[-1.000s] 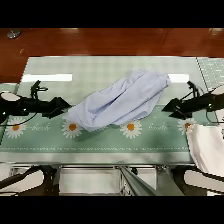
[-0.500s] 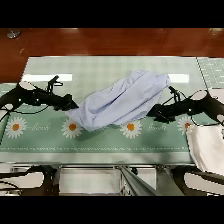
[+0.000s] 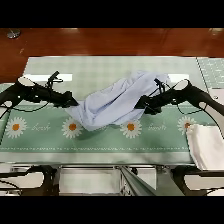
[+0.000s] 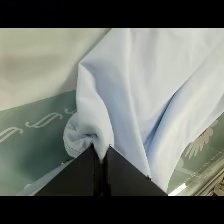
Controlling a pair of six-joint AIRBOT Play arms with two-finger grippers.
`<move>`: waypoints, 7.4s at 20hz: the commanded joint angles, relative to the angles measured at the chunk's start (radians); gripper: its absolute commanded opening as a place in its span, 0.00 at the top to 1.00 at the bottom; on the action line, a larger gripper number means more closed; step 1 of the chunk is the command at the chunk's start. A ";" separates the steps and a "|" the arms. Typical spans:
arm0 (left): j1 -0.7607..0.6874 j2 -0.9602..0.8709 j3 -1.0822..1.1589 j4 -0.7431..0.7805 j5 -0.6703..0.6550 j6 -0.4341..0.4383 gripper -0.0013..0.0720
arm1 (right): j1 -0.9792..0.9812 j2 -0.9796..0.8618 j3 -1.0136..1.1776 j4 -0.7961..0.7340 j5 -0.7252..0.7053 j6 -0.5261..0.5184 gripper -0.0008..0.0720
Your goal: Fold the shirts.
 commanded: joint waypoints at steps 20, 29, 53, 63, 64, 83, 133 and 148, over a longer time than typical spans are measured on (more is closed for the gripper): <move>0.266 0.726 0.676 -0.182 0.235 0.003 0.95 | -0.089 0.553 1.098 -0.184 0.583 -0.005 0.96; 0.479 1.032 0.671 0.153 0.128 -0.113 0.95 | -0.089 0.961 0.667 -0.186 0.576 0.063 0.96; 0.011 0.259 0.066 -0.095 0.495 -0.129 0.01 | -0.307 -0.151 0.608 0.179 0.089 0.024 0.12; 0.457 0.306 -0.283 0.144 -0.122 -0.148 0.03 | -0.699 0.206 0.075 -0.182 0.140 -0.018 0.12; 0.508 0.309 -0.338 0.066 -0.135 -0.121 0.03 | -0.702 0.250 -0.009 -0.100 0.104 -0.078 0.12; 0.218 0.328 -0.583 -0.302 0.145 0.131 0.95 | -0.791 0.354 -0.151 -0.156 0.170 -0.116 0.12; 0.117 1.004 0.753 0.620 -0.144 -0.311 0.95 | -0.425 0.915 0.935 -0.358 0.433 0.106 0.96; -0.068 0.328 0.150 0.412 0.598 -0.392 0.95 | -0.392 0.227 0.300 -0.070 -0.069 -0.103 0.96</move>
